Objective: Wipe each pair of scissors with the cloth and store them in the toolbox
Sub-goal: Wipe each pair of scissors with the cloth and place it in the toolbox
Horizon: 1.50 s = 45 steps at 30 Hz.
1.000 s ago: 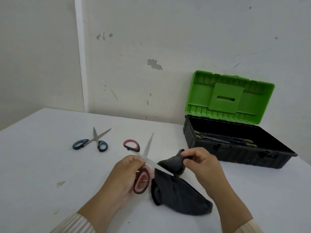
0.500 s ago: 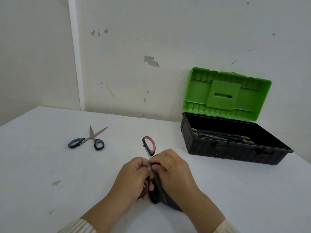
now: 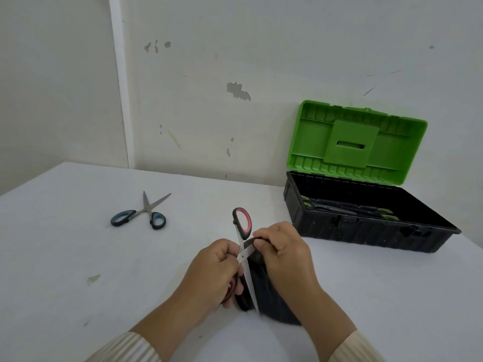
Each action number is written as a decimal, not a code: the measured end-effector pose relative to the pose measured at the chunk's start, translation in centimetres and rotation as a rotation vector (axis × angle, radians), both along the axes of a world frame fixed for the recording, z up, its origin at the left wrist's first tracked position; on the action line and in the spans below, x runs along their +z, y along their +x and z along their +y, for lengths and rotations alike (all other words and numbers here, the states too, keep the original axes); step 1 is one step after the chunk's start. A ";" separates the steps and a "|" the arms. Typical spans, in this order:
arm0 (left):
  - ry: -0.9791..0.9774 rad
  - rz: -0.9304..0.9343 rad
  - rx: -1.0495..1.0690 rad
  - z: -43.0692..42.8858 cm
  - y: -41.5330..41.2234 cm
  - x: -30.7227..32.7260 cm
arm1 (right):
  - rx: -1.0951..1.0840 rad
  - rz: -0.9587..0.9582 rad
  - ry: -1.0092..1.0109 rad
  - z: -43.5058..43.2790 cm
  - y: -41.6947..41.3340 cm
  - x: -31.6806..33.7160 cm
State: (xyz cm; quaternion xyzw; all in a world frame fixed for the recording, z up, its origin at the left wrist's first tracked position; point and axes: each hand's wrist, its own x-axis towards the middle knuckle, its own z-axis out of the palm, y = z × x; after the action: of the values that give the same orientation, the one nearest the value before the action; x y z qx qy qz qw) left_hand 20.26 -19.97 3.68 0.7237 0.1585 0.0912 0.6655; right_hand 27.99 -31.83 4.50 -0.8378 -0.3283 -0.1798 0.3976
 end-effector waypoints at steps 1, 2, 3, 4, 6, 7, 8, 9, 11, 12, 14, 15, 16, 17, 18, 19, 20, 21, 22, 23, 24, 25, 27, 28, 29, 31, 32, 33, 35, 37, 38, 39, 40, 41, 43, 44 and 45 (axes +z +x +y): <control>0.004 0.000 -0.002 0.0 0.0 0.0 | 0.031 -0.039 -0.035 0.2 -0.6 -0.3; 0.004 -0.001 -0.001 0.0 0.0 0.1 | 0.078 -0.055 -0.062 0.6 -1.1 -0.7; -0.001 -0.003 -0.001 0.1 0.0 0.1 | 0.106 -0.033 -0.076 0.8 -1.4 -0.8; -0.008 -0.004 -0.003 0.3 -0.1 0.2 | 0.104 0.008 -0.069 0.8 -1.2 -0.7; -0.022 -0.008 -0.023 0.6 -0.2 0.3 | -0.028 0.039 0.026 0.1 0.7 -0.4; -0.028 -0.009 -0.038 0.7 -0.2 0.3 | -0.112 0.061 0.096 -0.7 1.7 -0.2; -0.036 -0.008 -0.053 0.8 -0.2 0.4 | -0.183 0.110 0.178 -1.6 2.5 -0.1; -0.040 -0.006 -0.060 0.8 -0.2 0.4 | -0.229 0.167 0.264 -2.4 2.8 0.1; -0.027 0.000 -0.044 1.1 0.0 0.3 | -0.244 0.199 0.417 -3.2 2.4 0.5; -0.026 0.002 -0.028 1.3 0.1 0.2 | -0.219 0.183 0.446 -3.2 1.7 0.8; -0.041 -0.002 -0.008 1.5 0.2 0.1 | -0.104 0.070 0.355 -2.3 0.1 1.3; -0.046 -0.009 -0.006 1.5 0.2 0.0 | -0.028 0.021 0.250 -1.5 -0.7 1.1; -0.050 -0.019 -0.008 1.4 0.2 0.1 | 0.047 -0.017 0.127 -0.6 -1.4 0.6; -0.052 -0.028 -0.013 1.3 0.1 0.1 | 0.116 -0.041 0.012 0.1 -2.0 0.0; -0.052 -0.034 -0.017 1.2 0.1 0.1 | 0.155 -0.055 -0.047 0.7 -2.0 -0.6; -0.050 -0.035 -0.018 1.1 0.0 0.2 | 0.161 -0.055 -0.045 0.9 -1.7 -0.8; -0.045 -0.034 -0.019 1.1 -0.1 0.3 | 0.129 -0.044 -0.004 0.9 -1.2 -0.8; -0.039 -0.033 -0.021 1.0 -0.1 0.4 | 0.078 -0.035 0.047 0.7 -0.7 -0.6; -0.032 -0.033 -0.024 1.0 -0.1 0.4 | 0.031 -0.034 0.078 0.5 -0.3 -0.5; -0.027 -0.031 -0.024 1.0 0.0 0.4 | 0.013 -0.033 0.078 0.4 -0.3 -0.4; -0.029 -0.030 -0.023 0.9 0.0 0.3 | 0.023 -0.044 0.047 0.5 -0.7 -0.4; -0.036 -0.028 -0.022 0.9 0.0 0.2 | 0.052 -0.064 -0.004 0.7 -1.3 -0.5; -0.045 -0.027 -0.025 1.0 0.0 0.2 | 0.086 -0.121 -0.053 0.8 -1.8 -0.7; -0.043 -0.024 -0.027 1.0 -0.1 0.2 | 0.073 -0.093 -0.017 0.7 -1.2 -0.7; -0.039 -0.023 -0.031 1.0 -0.1 0.3 | 0.035 -0.048 0.031 0.5 -0.6 -0.6; -0.042 -0.033 -0.042 1.0 -0.2 0.4 | -0.046 -0.004 0.081 0.1 0.2 -0.5; -0.043 -0.036 -0.047 0.9 -0.2 0.3 | -0.040 -0.008 0.072 0.1 0.0 -0.5; -0.045 -0.039 -0.051 0.9 -0.2 0.3 | -0.013 -0.023 0.050 0.2 -0.4 -0.7; -0.041 -0.041 -0.052 0.9 -0.1 0.3 | 0.010 -0.048 0.022 0.4 -0.8 -0.9; -0.023 -0.025 -0.051 1.1 -0.1 0.3 | -0.078 -0.010 0.045 -0.1 0.6 -0.7; -0.014 -0.016 -0.051 1.1 -0.1 0.2 | -0.150 0.015 0.062 -0.8 1.6 -0.6; -0.008 -0.011 -0.051 1.1 0.0 0.2 | -0.213 0.041 0.080 -1.6 2.4 -0.4; -0.005 -0.008 -0.046 1.1 0.0 0.2 | -0.257 0.062 0.101 -2.4 2.9 -0.3; -0.005 -0.008 -0.037 1.2 0.1 0.2 | -0.282 0.073 0.125 -3.0 3.0 -0.2; -0.017 -0.008 -0.014 1.4 0.2 0.2 | -0.250 0.015 0.171 -2.9 1.9 0.2; -0.029 -0.006 -0.006 1.4 0.3 0.2 | -0.187 -0.032 0.173 -2.3 1.0 0.4; -0.042 -0.008 -0.004 1.4 0.3 0.2 | -0.102 -0.076 0.146 -1.5 0.1 0.4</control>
State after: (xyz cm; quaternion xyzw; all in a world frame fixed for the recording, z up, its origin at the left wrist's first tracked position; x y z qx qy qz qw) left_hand 20.57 -18.56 3.88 0.7094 0.1560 0.0895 0.6814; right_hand 28.04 -33.32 4.93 -0.8148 -0.2860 -0.2549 0.4352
